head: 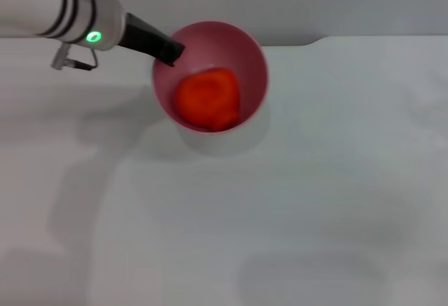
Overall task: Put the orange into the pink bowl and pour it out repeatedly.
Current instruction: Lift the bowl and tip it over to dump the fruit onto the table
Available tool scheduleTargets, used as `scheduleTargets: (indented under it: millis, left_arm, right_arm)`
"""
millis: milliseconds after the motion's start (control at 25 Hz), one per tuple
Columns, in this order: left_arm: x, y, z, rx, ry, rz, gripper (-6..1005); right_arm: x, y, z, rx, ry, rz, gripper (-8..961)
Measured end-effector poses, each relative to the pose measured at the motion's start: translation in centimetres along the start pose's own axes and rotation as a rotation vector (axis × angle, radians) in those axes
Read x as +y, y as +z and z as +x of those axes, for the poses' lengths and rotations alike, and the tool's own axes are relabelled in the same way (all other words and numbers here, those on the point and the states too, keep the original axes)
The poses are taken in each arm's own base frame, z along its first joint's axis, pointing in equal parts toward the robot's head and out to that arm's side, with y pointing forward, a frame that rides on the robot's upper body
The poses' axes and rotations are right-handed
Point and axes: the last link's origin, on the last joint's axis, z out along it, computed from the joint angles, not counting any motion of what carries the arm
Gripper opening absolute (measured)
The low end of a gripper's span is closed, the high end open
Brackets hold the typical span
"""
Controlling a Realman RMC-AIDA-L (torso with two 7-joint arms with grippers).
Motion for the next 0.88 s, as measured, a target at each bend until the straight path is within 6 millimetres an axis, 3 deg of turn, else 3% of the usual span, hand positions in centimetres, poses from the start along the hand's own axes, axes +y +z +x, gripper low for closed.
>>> scheduleTargets:
  millis: [120, 280, 320, 480, 520, 560, 640, 720, 800, 880]
  left_arm:
    - [0.9, 0.8, 0.5, 0.016, 0.059, 0.017, 39]
    - [1.3, 1.1, 0.8, 0.035, 0.091, 0.035, 39]
    - [2.5, 1.3, 1.8, 0.165, 0.197, 0.121, 39]
    - [3.1, 1.4, 1.9, 0.213, 0.233, 0.146, 39]
    - [5.2, 1.6, 1.8, 0.318, 0.33, 0.186, 39]
    - [5.2, 1.6, 1.8, 0.318, 0.33, 0.186, 39]
    - [6.8, 1.7, 0.9, 0.427, 0.422, 0.241, 39]
    - [6.8, 1.7, 0.9, 0.427, 0.422, 0.241, 39]
    - [8.3, 1.4, -0.2, 0.574, 0.482, 0.327, 39]
    - [8.8, 1.3, -0.6, 0.609, 0.501, 0.349, 39]
  right_arm:
    - [-1.0, -2.1, 0.2, -0.03, -0.094, 0.141, 635]
    - [-1.8, -3.1, 0.5, -0.024, -0.093, 0.224, 634]
    - [-1.8, -3.2, 0.6, -0.022, -0.089, 0.232, 634]
    - [-2.1, -3.4, 0.8, -0.021, -0.067, 0.262, 632]
    - [-2.2, -3.4, 0.8, -0.021, -0.063, 0.267, 632]
    - [-2.2, -3.3, 0.9, -0.022, -0.06, 0.269, 632]
    - [-2.2, -3.2, 0.9, -0.024, -0.056, 0.269, 631]
    - [-2.2, -3.1, 1.0, -0.026, -0.051, 0.267, 630]
    - [-2.1, -2.8, 1.0, -0.032, -0.043, 0.263, 629]
    - [-2.1, -2.5, 1.0, -0.038, -0.027, 0.259, 629]
